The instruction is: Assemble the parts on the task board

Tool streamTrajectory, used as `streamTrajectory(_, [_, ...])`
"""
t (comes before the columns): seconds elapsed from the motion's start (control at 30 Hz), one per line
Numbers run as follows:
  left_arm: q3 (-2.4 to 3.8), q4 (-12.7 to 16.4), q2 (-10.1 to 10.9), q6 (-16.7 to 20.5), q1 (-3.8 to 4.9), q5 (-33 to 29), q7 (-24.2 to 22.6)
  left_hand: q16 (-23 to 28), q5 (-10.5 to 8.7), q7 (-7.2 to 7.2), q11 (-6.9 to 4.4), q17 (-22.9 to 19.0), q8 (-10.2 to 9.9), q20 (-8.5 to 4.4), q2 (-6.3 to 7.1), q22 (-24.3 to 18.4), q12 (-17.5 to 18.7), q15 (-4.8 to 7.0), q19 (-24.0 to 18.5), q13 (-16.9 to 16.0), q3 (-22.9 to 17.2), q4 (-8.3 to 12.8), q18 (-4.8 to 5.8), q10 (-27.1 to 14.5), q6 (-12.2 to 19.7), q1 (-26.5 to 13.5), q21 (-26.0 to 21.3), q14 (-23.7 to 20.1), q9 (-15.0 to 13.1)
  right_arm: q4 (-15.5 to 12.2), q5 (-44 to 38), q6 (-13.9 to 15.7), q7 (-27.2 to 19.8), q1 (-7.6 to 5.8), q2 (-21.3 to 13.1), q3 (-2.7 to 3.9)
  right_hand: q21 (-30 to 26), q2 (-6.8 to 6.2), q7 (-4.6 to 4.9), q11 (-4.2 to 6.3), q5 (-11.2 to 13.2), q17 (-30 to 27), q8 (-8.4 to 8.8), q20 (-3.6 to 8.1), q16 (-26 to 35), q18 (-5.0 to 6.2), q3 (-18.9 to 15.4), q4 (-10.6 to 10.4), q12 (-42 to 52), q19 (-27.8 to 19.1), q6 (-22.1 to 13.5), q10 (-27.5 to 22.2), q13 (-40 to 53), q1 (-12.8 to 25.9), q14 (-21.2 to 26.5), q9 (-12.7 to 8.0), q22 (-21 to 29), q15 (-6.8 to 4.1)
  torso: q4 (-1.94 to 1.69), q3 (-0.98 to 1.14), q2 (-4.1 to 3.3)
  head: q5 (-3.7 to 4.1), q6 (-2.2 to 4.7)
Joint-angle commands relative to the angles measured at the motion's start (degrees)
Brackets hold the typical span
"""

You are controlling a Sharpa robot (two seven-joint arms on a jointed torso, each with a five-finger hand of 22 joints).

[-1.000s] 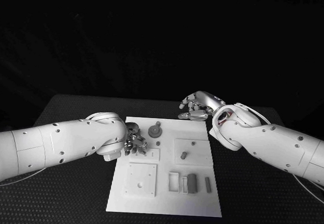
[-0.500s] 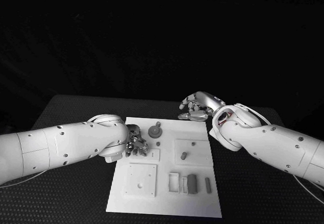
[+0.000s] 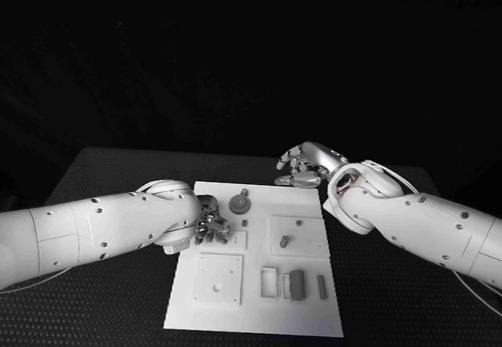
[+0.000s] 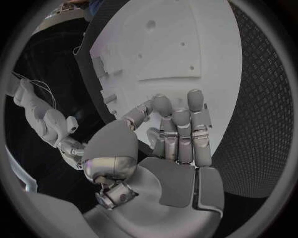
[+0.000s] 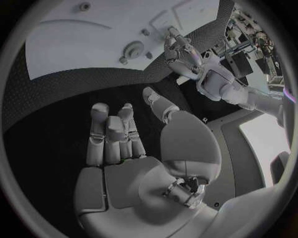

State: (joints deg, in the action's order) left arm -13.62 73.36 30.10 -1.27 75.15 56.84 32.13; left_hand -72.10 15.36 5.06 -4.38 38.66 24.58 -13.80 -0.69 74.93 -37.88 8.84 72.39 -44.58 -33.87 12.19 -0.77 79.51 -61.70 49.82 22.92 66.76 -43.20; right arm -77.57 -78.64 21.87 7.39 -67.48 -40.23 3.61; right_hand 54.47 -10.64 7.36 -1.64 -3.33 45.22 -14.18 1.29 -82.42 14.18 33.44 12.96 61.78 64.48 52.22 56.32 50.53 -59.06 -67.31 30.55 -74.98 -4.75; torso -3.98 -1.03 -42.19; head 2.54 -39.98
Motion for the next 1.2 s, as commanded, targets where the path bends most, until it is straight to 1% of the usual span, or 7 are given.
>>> streamTrajectory(0.03, [0.01,0.0,-0.2,0.1,-0.10,0.8,-0.6,-0.4,0.32,-5.62,-1.50,-0.1,0.2,-0.99,-0.83,0.2,-0.4,0.92,1.2,0.1,-0.4,0.0,0.77,-1.2,-8.0,0.0,0.2,-0.4,-8.9,0.0,0.0,-0.6,-0.4,-0.01,0.0,0.03,-0.3,0.27,0.71,0.00,0.0,-0.1,0.16,0.35,0.3,0.82,-0.2,-0.2,-0.1,-0.1,-0.2,-0.5,-0.1,-0.4,0.2,-0.1,-0.4,0.15,-0.03,-0.02,0.02,0.07,0.17])
streamTrajectory(0.33, [0.01,0.2,0.0,0.8,-0.10,1.0,-0.9,-0.4,0.34,-5.61,-1.49,-0.2,0.2,-0.99,-0.90,0.2,-0.4,0.94,1.2,0.1,-0.5,0.0,0.77,-1.3,-8.0,0.0,0.2,-0.4,-9.0,0.0,0.0,-0.7,-0.4,-0.01,0.1,0.03,-0.3,0.28,0.71,0.00,0.0,-0.1,0.17,0.34,0.3,0.82,-0.2,-0.2,-0.1,-0.1,-0.2,-0.6,-0.1,-0.4,0.2,-0.1,-0.4,0.15,-0.04,0.00,0.03,0.07,0.21])
streamTrajectory(0.43, [0.01,0.4,0.2,1.2,-0.10,1.0,-1.0,-0.4,0.34,-5.61,-1.49,-0.2,0.2,-1.00,-0.93,0.2,-0.4,0.95,1.2,0.2,-0.5,0.0,0.77,-1.3,-8.0,0.0,0.2,-0.4,-9.0,0.1,0.1,-0.8,-0.4,-0.01,0.1,0.03,-0.3,0.28,0.71,0.00,0.0,-0.1,0.17,0.34,0.3,0.82,-0.2,-0.2,-0.1,-0.1,-0.2,-0.6,-0.1,-0.4,0.2,-0.1,-0.4,0.15,0.00,0.00,0.02,0.49,0.30])
streamTrajectory(0.6, [0.01,0.5,0.3,1.9,-0.10,1.0,-1.1,-0.5,0.35,-5.61,-1.50,-0.3,0.2,-1.02,-0.96,0.3,-0.5,0.97,1.2,0.2,-0.6,0.0,0.77,-1.3,-8.0,0.0,0.2,-0.4,-9.0,0.2,0.1,-0.9,-0.4,-0.01,0.1,0.03,-0.3,0.28,0.71,0.00,0.0,-0.1,0.17,0.33,0.3,0.82,-0.2,-0.2,-0.1,-0.1,-0.2,-0.6,-0.1,-0.3,0.2,-0.1,-0.4,0.15,-0.05,0.00,0.04,0.59,0.35])
streamTrajectory(0.7, [0.01,0.5,0.2,2.2,-0.12,1.2,-1.2,-0.5,0.34,-5.61,-1.50,-0.3,0.2,-1.04,-1.03,0.3,-0.5,0.99,1.2,0.2,-0.7,0.1,0.77,-1.3,-7.9,0.1,0.2,-0.4,-9.1,0.3,0.1,-0.9,-0.5,-0.01,0.1,0.03,-0.3,0.29,0.71,0.00,0.0,-0.1,0.17,0.33,0.3,0.82,-0.2,-0.2,-0.1,-0.1,-0.2,-0.6,-0.1,-0.3,0.2,-0.1,-0.4,0.15,-0.04,0.01,0.03,0.91,0.46])
streamTrajectory(0.77, [0.01,0.5,0.2,2.3,-0.12,1.5,-1.3,-0.5,0.23,-5.60,-1.50,-0.4,0.2,-1.04,-1.04,0.3,-0.5,1.00,1.2,0.3,-0.7,0.1,0.77,-1.3,-7.9,0.1,0.2,-0.4,-9.1,0.2,0.1,-0.9,-0.5,-0.01,0.1,0.03,-0.3,0.29,0.71,0.00,0.0,-0.1,0.17,0.32,0.3,0.82,-0.3,-0.3,-0.1,-0.1,-0.2,-0.6,-0.1,-0.3,0.2,-0.1,-0.4,0.15,-0.03,0.00,0.03,0.89,0.59])
streamTrajectory(1.2, [0.02,0.5,0.3,2.6,-0.20,1.8,-1.6,-0.6,0.02,-5.59,-1.49,-0.6,0.2,-1.05,-1.05,0.4,-0.6,1.03,1.2,0.4,-0.8,0.3,0.77,-1.4,-7.9,0.2,0.2,-0.5,-9.2,0.3,0.2,-1.0,-0.5,-0.01,0.2,0.03,-0.3,0.32,0.72,-0.01,0.0,-0.1,0.18,0.30,0.3,0.82,-0.3,-0.3,0.0,-0.2,-0.2,-0.6,-0.1,-0.3,0.2,-0.1,-0.4,0.16,-0.04,0.04,0.03,0.64,0.49])
